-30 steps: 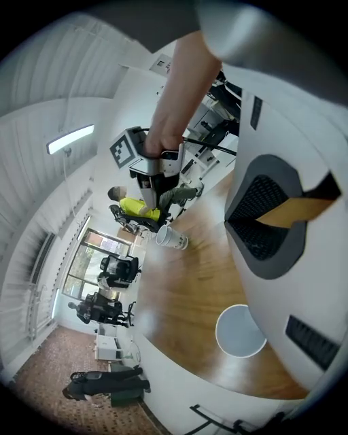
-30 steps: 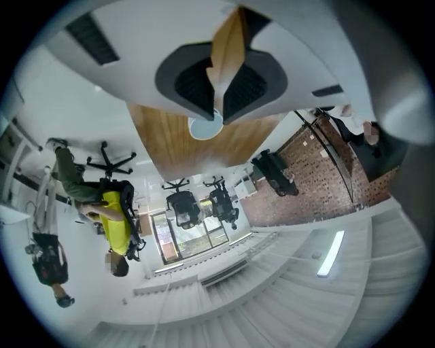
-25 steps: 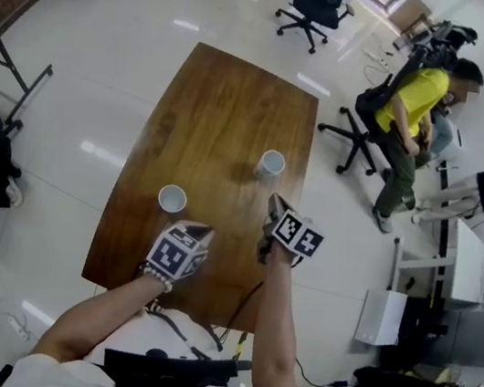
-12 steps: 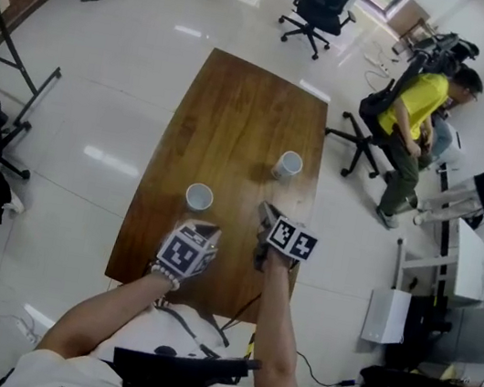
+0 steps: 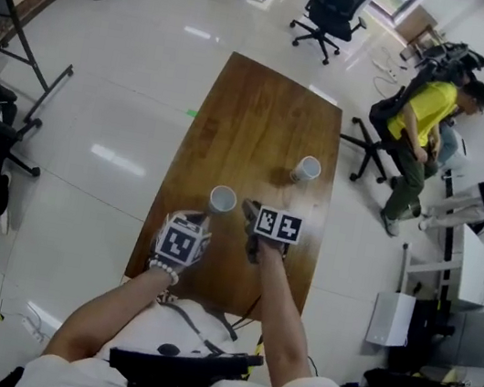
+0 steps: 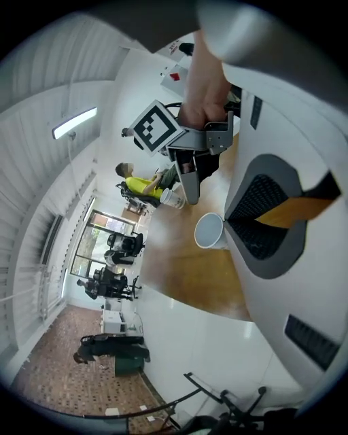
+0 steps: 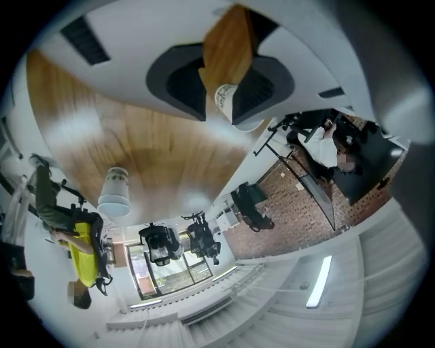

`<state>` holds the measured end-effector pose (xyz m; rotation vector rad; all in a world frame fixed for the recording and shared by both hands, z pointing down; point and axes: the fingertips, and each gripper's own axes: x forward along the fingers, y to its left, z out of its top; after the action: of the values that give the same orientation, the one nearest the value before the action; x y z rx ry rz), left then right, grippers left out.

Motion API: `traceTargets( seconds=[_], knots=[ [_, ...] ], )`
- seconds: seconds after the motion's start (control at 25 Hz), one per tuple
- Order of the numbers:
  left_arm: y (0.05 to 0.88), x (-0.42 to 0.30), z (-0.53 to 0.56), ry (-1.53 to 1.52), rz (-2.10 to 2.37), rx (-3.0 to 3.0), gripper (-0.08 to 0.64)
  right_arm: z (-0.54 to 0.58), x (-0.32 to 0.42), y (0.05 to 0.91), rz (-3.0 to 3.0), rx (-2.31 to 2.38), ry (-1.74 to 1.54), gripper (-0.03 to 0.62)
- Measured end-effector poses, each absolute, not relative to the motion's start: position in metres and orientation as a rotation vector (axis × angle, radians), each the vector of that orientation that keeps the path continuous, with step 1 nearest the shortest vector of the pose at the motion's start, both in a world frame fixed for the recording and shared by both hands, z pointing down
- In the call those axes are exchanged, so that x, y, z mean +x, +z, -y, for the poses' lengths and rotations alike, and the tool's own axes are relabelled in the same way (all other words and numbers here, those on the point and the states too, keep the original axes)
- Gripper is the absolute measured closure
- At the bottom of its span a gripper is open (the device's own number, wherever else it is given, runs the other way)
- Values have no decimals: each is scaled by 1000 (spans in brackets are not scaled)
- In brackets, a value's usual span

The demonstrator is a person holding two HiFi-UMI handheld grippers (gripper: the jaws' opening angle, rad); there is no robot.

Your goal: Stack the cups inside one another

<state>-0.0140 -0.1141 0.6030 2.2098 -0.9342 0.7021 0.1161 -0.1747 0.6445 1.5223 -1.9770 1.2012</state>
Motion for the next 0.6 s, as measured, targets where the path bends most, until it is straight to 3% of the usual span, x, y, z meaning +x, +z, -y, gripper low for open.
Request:
traceTargets(
  seconds=[0.6],
  knots=[
    [597, -41, 138, 562, 1026, 2111, 563, 186, 85, 677, 1904, 1418, 1167, 480]
  ],
)
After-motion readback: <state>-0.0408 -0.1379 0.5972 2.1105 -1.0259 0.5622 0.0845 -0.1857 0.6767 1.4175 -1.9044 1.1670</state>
